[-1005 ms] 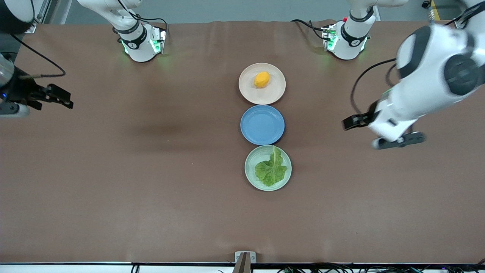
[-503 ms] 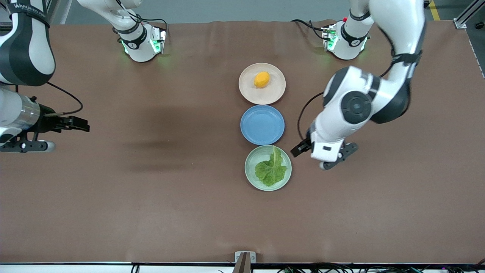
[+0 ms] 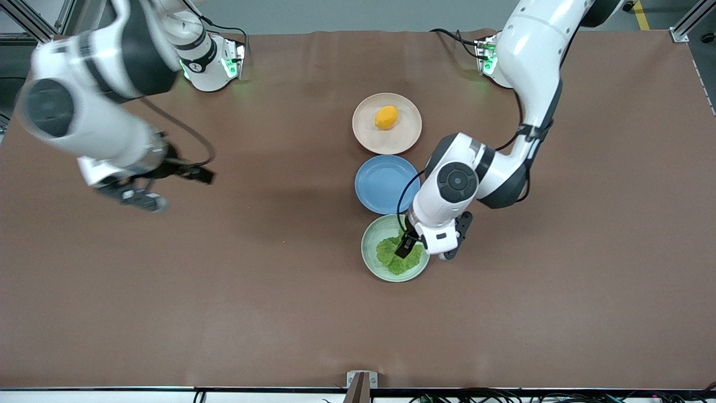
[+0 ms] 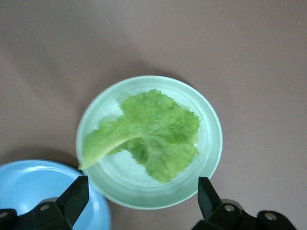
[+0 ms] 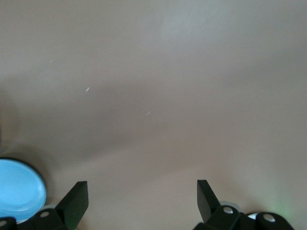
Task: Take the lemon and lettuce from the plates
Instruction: 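Lower the left gripper onto the lettuce while the right gripper reaches the lemon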
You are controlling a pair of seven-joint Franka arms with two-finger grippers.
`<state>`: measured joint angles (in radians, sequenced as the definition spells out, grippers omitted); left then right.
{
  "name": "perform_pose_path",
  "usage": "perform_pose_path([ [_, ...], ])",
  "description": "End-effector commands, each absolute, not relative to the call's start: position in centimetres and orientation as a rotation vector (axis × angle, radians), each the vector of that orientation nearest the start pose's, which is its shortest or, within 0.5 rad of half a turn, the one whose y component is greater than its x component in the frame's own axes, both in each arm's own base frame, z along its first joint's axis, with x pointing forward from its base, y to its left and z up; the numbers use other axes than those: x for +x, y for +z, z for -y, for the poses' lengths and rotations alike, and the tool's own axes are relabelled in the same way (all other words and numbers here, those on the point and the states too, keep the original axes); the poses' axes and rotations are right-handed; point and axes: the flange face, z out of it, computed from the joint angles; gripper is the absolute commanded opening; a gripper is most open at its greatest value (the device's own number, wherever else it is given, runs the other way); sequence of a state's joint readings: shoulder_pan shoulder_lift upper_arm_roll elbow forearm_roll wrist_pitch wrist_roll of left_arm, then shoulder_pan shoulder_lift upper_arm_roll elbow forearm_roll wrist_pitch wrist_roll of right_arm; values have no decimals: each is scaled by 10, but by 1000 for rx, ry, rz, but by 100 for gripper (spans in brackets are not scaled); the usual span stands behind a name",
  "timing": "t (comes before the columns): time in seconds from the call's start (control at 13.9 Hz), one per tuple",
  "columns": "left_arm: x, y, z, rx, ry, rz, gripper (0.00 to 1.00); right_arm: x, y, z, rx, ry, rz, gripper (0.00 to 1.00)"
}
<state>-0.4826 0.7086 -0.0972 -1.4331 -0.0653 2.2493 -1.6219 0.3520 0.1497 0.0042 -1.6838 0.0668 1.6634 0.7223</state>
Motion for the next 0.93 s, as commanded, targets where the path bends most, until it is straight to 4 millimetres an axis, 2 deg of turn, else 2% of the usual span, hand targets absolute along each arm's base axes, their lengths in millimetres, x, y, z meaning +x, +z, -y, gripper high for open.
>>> perform_pose_path([
  [0.0, 625, 264, 408, -2733, 56, 1855, 100, 504, 470, -287, -3070, 247, -764, 100],
  [0.14, 628, 249, 411, -2698, 35, 1953, 100, 467, 447, -348, -3039, 200, -828, 100],
  [0.36, 619, 226, 422, -2708, 27, 1910, 100, 418, 415, -430, -2931, 197, -891, 100],
  [0.57, 612, 209, 425, -2711, 8, 1852, 99, 370, 378, -492, -2909, 178, -973, 100],
  [0.72, 611, 205, 426, -2707, 13, 1849, 91, 341, 352, -518, -2932, 159, -1014, 100],
  [0.86, 609, 203, 427, -2707, 16, 1845, 77, 316, 331, -540, -2908, 128, -1086, 100],
])
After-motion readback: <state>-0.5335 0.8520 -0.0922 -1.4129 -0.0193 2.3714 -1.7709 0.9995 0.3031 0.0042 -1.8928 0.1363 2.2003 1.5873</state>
